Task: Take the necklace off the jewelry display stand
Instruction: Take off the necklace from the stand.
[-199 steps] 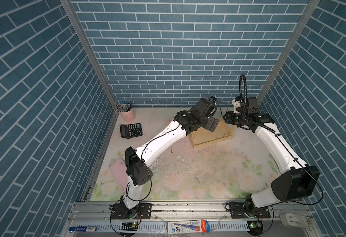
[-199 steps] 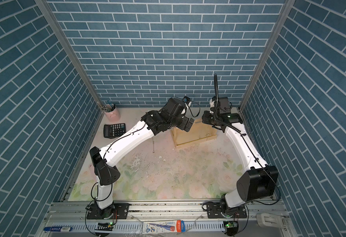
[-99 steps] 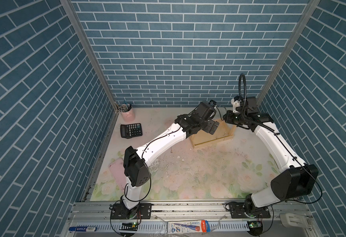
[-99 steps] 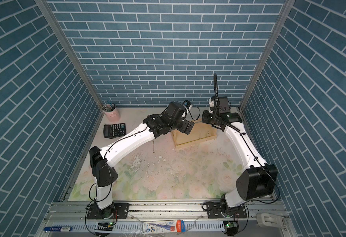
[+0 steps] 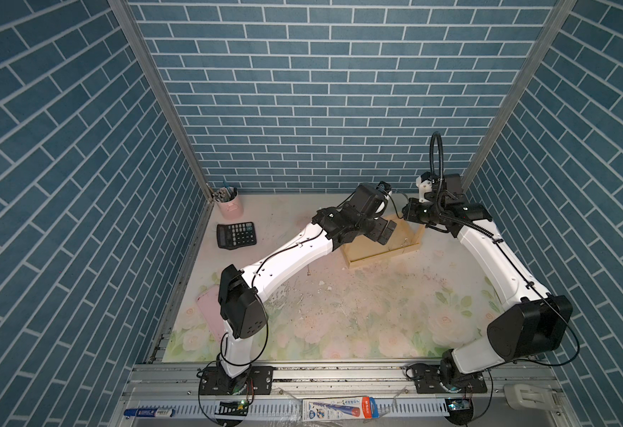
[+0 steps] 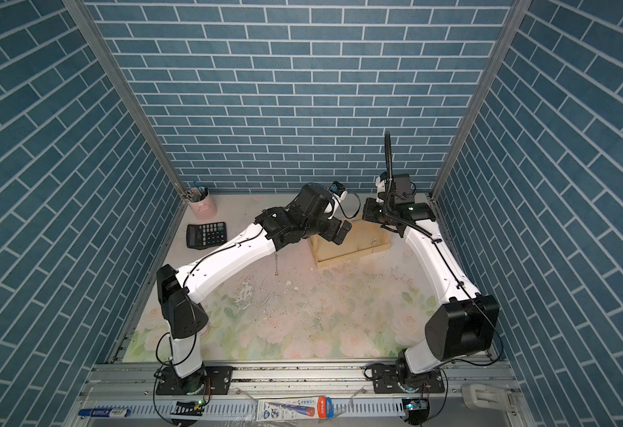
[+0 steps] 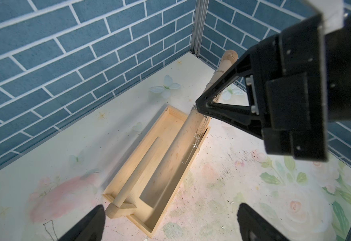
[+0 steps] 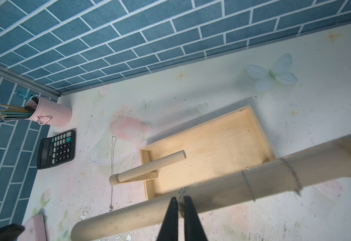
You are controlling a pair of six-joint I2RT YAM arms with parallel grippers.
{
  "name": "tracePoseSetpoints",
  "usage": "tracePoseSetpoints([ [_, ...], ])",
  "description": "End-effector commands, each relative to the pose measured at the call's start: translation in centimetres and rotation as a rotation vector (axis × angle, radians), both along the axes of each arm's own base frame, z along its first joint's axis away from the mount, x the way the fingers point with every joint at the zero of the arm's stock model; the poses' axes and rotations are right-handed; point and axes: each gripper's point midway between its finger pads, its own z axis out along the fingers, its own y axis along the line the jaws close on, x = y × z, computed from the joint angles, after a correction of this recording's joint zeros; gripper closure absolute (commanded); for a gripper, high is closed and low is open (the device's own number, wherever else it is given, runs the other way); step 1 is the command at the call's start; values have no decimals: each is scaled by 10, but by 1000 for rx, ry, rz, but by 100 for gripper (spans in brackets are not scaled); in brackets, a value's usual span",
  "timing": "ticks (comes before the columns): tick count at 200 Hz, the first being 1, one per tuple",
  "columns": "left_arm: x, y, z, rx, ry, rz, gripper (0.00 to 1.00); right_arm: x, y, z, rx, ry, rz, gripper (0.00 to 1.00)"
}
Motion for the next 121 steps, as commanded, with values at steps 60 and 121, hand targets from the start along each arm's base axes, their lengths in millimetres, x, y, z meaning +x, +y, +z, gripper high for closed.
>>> tracePoseSetpoints([
  [60, 4, 11, 16, -44, 19, 47, 1, 1, -2, -10, -4, 18, -11, 99],
  [121, 8, 19, 12, -39, 19, 93, 1, -2, -1, -1, 15, 1, -9, 100],
])
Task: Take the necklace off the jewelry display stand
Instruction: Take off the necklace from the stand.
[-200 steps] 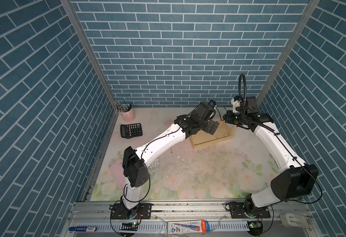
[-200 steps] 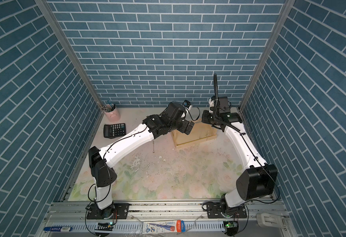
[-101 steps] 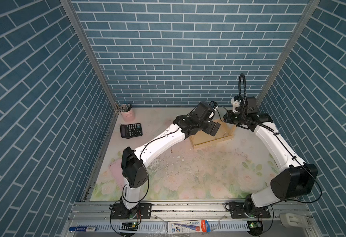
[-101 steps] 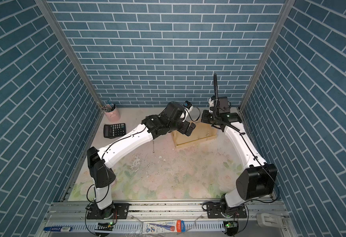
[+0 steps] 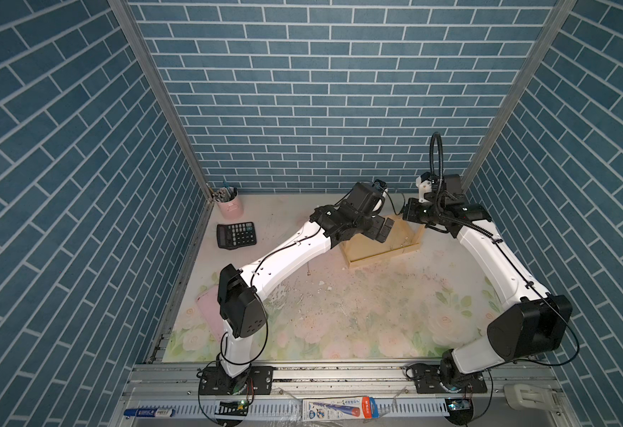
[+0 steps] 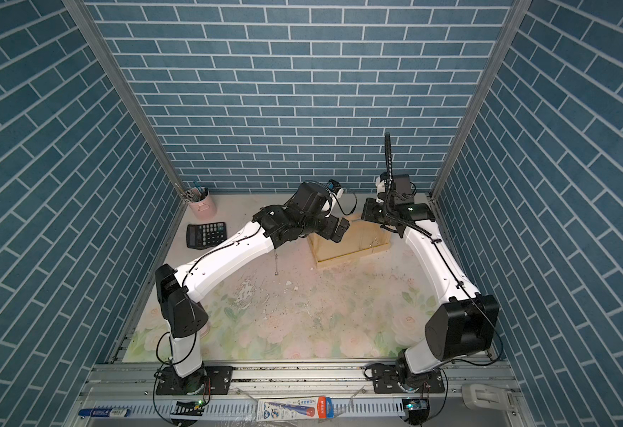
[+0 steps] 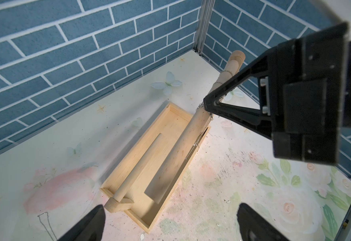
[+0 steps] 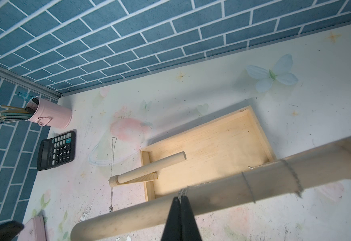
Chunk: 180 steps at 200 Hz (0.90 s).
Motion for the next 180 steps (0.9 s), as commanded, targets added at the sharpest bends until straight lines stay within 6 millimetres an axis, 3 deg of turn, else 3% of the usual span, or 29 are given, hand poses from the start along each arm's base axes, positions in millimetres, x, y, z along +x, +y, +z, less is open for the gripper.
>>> tracePoseSetpoints([
  [1, 3, 10, 12, -16, -21, 45, 0, -3, -1, 0, 12, 8, -8, 100],
  [54, 0, 8, 12, -42, -24, 28, 0, -14, -2, 7, 22, -15, 1, 100],
  [121, -7, 14, 5, -12, 15, 28, 0, -25, -2, -2, 28, -15, 19, 100],
  [180, -13, 11, 4, -64, 40, -15, 1, -33, -4, -6, 27, -14, 20, 93],
])
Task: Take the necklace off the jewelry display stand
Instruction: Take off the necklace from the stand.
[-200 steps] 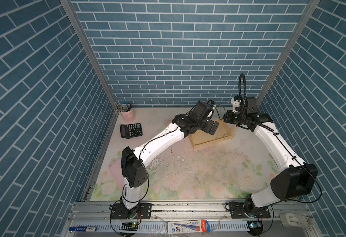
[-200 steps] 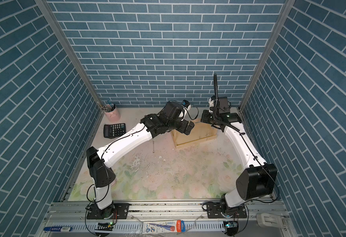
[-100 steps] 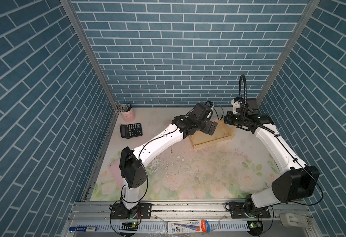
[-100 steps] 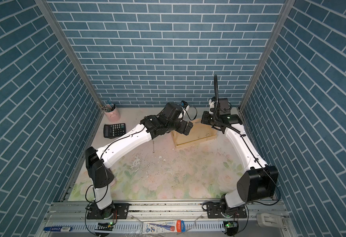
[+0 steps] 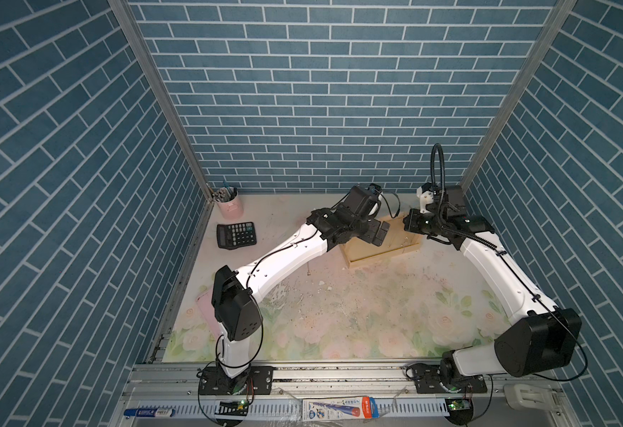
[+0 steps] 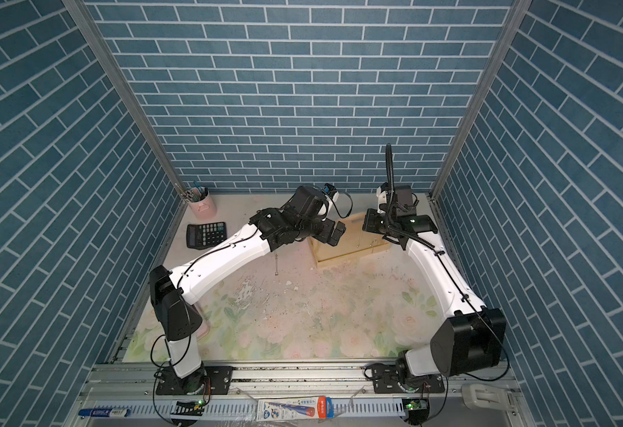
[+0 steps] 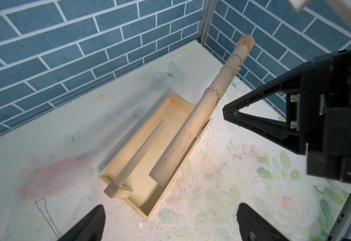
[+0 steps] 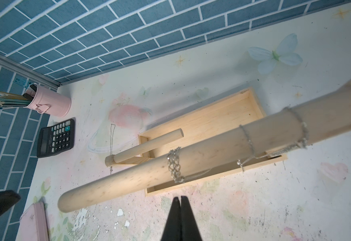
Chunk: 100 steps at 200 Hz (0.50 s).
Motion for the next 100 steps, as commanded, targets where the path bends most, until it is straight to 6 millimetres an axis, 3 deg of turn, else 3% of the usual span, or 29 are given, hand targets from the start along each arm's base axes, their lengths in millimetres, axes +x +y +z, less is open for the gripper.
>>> tracePoseSetpoints([
  [1, -3, 1, 18, -61, -14, -15, 1, -5, 0, 10, 17, -32, 5, 93],
  [100, 1, 6, 9, -68, 17, 7, 0, -1, 2, -2, 1, -42, 45, 80],
])
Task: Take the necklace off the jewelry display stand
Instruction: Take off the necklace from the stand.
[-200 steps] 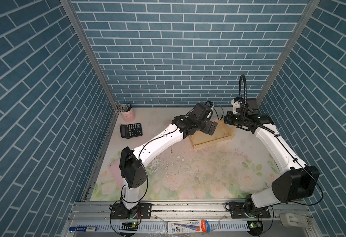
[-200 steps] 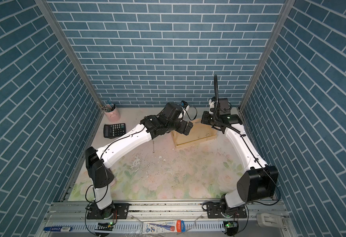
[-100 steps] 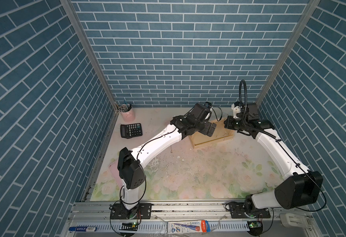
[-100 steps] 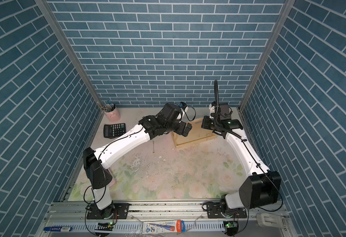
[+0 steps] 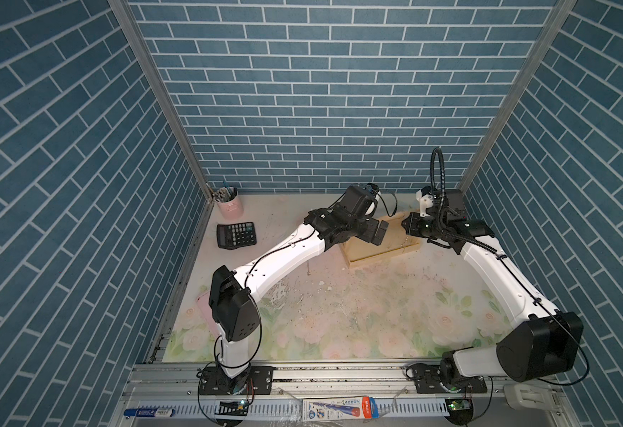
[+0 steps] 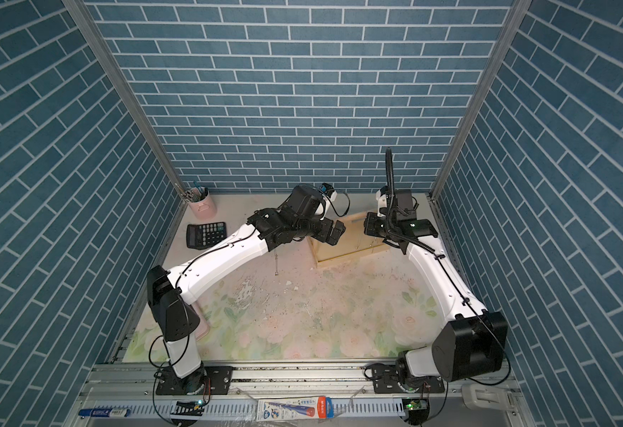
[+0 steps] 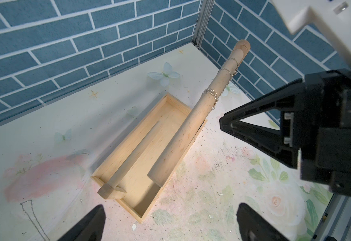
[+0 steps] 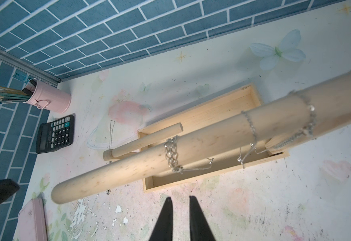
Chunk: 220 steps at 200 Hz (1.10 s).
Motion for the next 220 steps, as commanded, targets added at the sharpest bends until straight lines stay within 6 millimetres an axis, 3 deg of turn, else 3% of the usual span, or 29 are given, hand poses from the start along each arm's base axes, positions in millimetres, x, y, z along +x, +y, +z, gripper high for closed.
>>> tracePoseSetpoints([
  [1, -2, 5, 11, -25, -7, 5, 0, 4, 2, 8, 3, -45, 27, 79],
  [58, 0, 12, 8, -24, 3, 20, 0, 20, 4, 3, 18, -54, 32, 71],
  [104, 1, 14, 8, -30, 8, 23, 1, 25, 7, 3, 18, -88, 54, 71],
  [220, 1, 15, 6, -32, 17, 19, 1, 38, 6, -8, -21, -127, 60, 88],
])
